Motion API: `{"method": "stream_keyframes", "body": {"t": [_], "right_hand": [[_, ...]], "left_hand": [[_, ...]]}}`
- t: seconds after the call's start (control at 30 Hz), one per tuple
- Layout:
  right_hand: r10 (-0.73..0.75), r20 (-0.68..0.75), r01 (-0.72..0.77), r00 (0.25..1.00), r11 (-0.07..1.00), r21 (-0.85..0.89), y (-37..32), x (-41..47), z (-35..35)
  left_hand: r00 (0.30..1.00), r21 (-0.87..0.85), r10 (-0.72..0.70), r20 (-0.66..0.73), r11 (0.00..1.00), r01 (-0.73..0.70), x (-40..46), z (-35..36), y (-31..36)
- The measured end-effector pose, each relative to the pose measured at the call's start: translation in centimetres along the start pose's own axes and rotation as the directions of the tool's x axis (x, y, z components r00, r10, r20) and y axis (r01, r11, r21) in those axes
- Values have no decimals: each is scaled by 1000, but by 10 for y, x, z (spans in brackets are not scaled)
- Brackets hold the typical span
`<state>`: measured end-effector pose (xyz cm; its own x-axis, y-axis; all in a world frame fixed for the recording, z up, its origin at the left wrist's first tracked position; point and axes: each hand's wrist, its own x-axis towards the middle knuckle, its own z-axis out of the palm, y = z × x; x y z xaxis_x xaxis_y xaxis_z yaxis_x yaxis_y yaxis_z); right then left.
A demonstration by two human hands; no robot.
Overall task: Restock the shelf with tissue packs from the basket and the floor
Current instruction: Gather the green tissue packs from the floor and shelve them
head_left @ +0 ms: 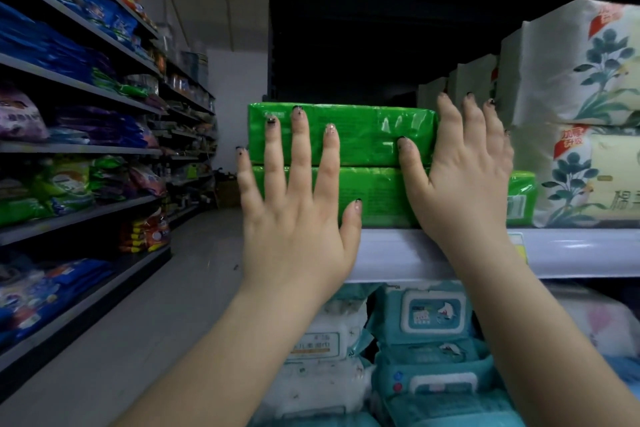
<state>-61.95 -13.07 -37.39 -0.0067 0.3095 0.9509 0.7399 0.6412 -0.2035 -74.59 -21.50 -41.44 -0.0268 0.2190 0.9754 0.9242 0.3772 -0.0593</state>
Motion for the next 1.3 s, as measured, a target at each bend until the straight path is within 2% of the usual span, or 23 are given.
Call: {"method": "stream_keyframes", "body": {"t": [0.23,0.47,0.7,0.97,1.3], "right_hand": [[9,-22,-9,1000,1000,7,0,-2,-1],[30,-31,-29,999,999,16,-3,-2,-4],[-51,-96,47,994,998,-43,-6,-5,-6],[-23,-64,19,998,998,-61,-10,-4,-9],[4,-53,-9,999,996,-90,-13,-3,-9]], "left_hand": [[1000,-8,8,25,1000,-8,-1,-2,1],[995,2,74,73,997,-74,0,-2,0],[990,11,95,102,995,-97,-1,-1,0],[977,-33,88,193,996,-83,-1,-10,1],[968,-66,87,237,995,-73,1,-18,2]]}}
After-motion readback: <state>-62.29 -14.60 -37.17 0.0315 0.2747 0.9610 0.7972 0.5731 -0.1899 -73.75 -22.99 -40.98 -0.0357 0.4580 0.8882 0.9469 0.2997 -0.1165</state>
